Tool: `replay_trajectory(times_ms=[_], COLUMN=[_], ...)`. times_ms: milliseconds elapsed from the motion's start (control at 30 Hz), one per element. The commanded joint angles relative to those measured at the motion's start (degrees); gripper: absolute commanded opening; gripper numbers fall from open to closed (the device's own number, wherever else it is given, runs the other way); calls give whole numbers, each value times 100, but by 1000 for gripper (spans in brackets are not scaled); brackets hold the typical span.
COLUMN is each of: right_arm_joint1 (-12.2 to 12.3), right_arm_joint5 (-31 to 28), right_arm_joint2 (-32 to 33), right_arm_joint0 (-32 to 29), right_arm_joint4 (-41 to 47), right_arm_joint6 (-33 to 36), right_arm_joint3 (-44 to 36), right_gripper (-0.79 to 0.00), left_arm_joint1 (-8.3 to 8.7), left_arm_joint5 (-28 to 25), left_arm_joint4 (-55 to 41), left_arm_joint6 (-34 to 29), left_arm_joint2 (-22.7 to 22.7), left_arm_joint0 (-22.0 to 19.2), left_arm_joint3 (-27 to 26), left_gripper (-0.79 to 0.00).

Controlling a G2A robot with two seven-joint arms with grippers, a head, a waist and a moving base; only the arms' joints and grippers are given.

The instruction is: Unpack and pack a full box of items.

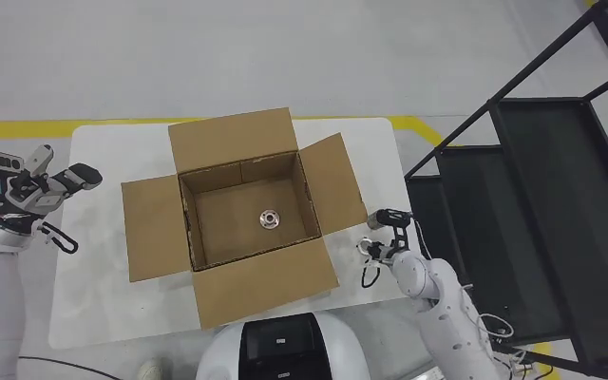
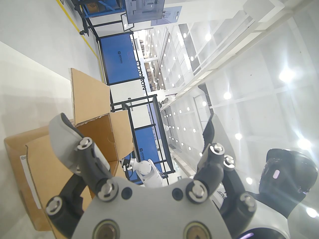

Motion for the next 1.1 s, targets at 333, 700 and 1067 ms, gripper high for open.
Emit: replay_trajectory(times_ms=[333, 700, 1067], right_arm_joint1=[75, 184, 100], right_arm_joint5=[-1846, -2999, -2424], right_arm_joint2=[1017, 598, -1450], right_arm_joint0=[-1825, -1504, 1138], right_arm_joint4=[1635, 1584, 1149], right_arm_joint6=[-1322, -789, 190], right_arm_joint3=[-2151, -3109, -1623], right_gripper=[0, 0, 0], left_arm_joint1=[0, 0, 0], left_arm_joint5=[0, 0, 0], left_arm_joint4=[0, 0, 0], left_arm_joint6=[0, 0, 0], left_arm_joint2=[0, 0, 0], left_arm_joint0=[0, 0, 0], left_arm_joint3=[0, 0, 0], left_gripper=[0, 0, 0])
